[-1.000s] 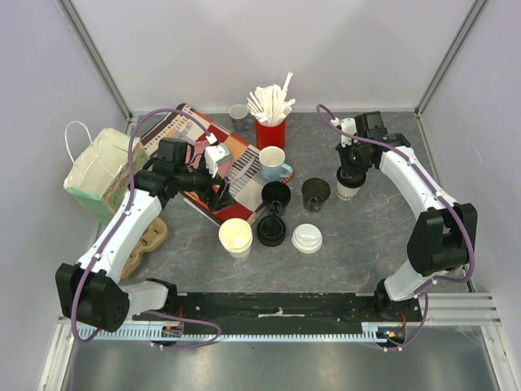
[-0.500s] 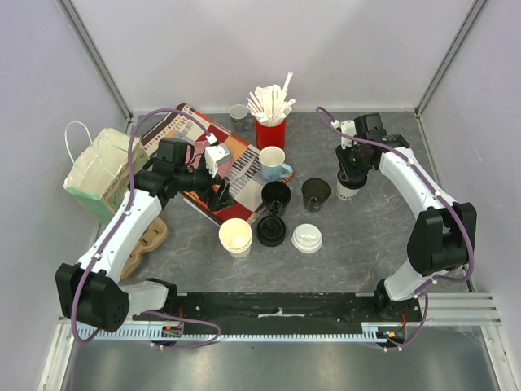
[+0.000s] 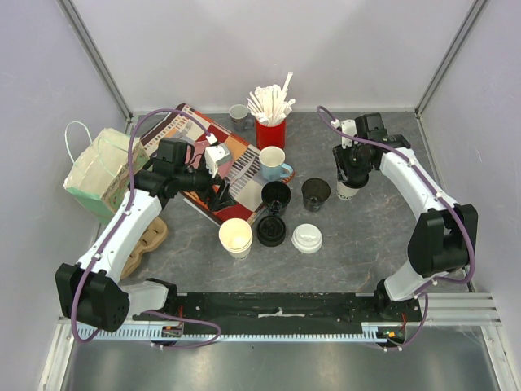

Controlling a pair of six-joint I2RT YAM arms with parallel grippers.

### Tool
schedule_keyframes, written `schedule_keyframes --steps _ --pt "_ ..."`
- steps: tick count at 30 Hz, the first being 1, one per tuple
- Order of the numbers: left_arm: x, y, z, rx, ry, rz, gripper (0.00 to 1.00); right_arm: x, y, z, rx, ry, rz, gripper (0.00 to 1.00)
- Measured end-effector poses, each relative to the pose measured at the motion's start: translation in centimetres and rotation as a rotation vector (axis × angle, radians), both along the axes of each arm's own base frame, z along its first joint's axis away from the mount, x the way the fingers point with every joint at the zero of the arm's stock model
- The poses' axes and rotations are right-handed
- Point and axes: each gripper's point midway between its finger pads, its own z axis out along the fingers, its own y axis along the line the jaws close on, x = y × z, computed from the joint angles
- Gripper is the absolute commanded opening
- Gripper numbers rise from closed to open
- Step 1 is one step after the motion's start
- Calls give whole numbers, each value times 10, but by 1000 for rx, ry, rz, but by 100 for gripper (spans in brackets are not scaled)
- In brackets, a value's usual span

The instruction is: Pack the takeout coffee

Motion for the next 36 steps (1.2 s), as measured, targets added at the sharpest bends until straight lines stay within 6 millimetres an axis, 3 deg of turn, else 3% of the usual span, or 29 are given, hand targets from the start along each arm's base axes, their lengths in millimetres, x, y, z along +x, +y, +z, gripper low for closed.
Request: schedule_keyframes --steps 7,11,19,22,24,29,32,36 --pt "0 0 0 0 1 0 91 -1 3 6 19 -15 10 60" --pt "0 0 3 -1 -3 0 91 -2 6 10 37 -22 20 61" --pt "18 -12 40 -21 -63 -20 89 2 5 25 48 -68 8 54" --pt "24 -34 62 -32 -93 -65 86 6 -5 38 67 -107 -43 48" --pt "26 -55 76 -41 -114 -108 84 11 -23 50 101 -144 -116 52" --pt "32 -116 103 -95 -110 -187 80 21 -91 76 176 -277 -360 60" --pt "46 -153 109 -139 -63 -189 80 16 -118 73 236 -304 -470 60" --pt "70 -199 101 -186 23 -146 80 16 -116 55 329 -270 -499 61"
